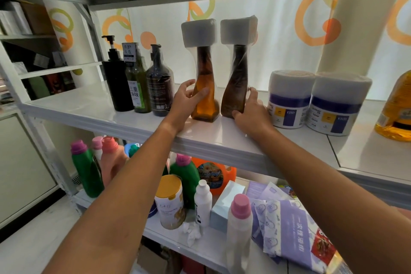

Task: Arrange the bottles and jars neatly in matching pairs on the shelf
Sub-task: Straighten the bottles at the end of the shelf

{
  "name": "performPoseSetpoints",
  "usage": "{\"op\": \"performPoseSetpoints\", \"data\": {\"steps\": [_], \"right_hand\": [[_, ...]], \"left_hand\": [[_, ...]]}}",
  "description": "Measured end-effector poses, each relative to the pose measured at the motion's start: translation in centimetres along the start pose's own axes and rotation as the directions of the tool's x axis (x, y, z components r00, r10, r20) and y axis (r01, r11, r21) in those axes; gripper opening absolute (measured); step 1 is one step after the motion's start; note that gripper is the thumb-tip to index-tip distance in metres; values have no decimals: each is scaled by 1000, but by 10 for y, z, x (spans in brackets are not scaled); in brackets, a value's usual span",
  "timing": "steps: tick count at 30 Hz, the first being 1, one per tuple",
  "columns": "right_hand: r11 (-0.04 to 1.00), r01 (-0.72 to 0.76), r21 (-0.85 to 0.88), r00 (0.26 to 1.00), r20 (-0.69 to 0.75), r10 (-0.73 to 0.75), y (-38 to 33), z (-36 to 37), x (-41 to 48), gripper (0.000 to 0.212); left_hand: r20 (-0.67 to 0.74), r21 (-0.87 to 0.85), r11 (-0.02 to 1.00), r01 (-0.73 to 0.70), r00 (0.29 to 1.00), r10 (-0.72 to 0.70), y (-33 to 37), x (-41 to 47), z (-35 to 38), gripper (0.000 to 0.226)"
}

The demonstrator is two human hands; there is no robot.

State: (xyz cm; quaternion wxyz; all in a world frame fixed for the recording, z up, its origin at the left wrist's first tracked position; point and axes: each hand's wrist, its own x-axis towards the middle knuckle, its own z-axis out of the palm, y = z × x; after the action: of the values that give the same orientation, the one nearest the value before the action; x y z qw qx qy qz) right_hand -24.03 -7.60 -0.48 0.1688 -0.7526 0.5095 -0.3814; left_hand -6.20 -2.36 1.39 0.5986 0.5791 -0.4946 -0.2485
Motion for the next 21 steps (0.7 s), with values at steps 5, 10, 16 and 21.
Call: {"op": "performPoseSetpoints", "data": {"steps": [5,10,16,21], "right_hand": [[1000,1,-10,1000,10,-1,0,0,0,80],[1000,-7,-17,1000,9,7,-1,-2,-1,76],[1000,-11,13,1000,23,10,-3,-3,-3,80],[996,-23,86,997,71,17,-3,-7,-4,84]], "left_hand": [[-2,60,998,11,1000,-11,0,-1,1,78],[-92,152,988,-41,994,56,1,-5,7,73],[-140,163,986,-45,988,69,4,-6,5,74],[-133,144,989,-35,990,54,-1,-3,4,74]]}}
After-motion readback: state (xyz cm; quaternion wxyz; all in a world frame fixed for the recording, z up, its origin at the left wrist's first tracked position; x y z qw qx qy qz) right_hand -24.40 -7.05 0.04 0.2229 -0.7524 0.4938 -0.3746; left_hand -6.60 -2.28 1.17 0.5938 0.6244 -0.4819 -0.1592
